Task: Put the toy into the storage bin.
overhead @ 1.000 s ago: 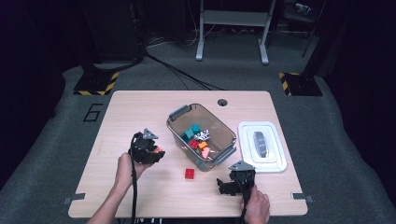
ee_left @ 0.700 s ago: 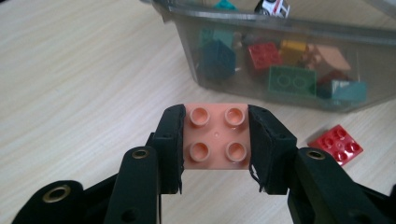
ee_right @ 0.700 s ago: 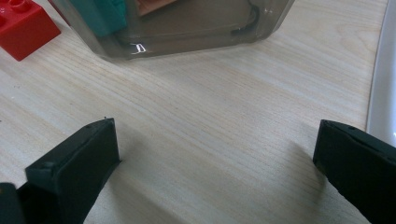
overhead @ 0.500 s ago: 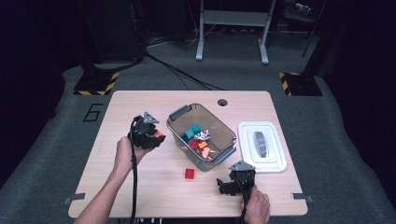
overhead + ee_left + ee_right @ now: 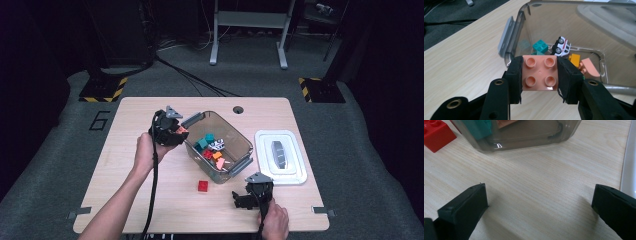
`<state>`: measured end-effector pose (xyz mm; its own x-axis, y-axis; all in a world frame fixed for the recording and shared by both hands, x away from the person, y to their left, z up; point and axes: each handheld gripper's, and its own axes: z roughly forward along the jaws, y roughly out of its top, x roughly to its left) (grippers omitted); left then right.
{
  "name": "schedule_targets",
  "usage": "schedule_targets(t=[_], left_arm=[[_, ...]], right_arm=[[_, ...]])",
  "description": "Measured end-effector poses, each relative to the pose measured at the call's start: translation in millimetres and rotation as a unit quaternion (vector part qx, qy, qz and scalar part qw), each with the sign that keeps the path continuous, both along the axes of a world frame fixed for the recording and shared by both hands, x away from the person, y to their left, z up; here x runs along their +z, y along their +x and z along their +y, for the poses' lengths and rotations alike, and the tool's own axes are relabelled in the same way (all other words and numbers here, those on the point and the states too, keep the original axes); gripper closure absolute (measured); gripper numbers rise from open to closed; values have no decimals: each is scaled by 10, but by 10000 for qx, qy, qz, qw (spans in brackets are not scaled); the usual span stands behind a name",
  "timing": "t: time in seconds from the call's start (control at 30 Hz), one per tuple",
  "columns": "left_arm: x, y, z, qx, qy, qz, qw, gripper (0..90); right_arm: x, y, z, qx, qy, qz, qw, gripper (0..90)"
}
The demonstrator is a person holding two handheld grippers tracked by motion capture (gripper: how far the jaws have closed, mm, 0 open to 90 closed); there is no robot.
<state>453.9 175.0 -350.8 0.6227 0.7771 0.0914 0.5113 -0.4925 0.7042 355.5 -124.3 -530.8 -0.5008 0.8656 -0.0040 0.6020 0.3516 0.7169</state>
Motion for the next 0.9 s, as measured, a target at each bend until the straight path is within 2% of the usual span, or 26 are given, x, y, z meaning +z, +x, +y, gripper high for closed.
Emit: schedule_targets(t=[0.27,0.47,0.5,0.77,0.9], left_arm=[[-88,105,-225,-146,24,154,9998,588],[-223,177,-365,-302,35,408,9987,586],[-242,183,-382,-332,89,441,9984,587],[-297,174,-397,-398,193,617,9971,585],[-339,172,-413,-464,332,714,9958,585]], right_arm=[[0,0,0,3,-1,2,10000,0],[0,0,-1,2,-2,-1,10000,0],[0,0,0,0,0,0,10000,0],[0,0,0,0,-1,-1,10000,0],[0,0,0,-1,0,-1,10000,0]])
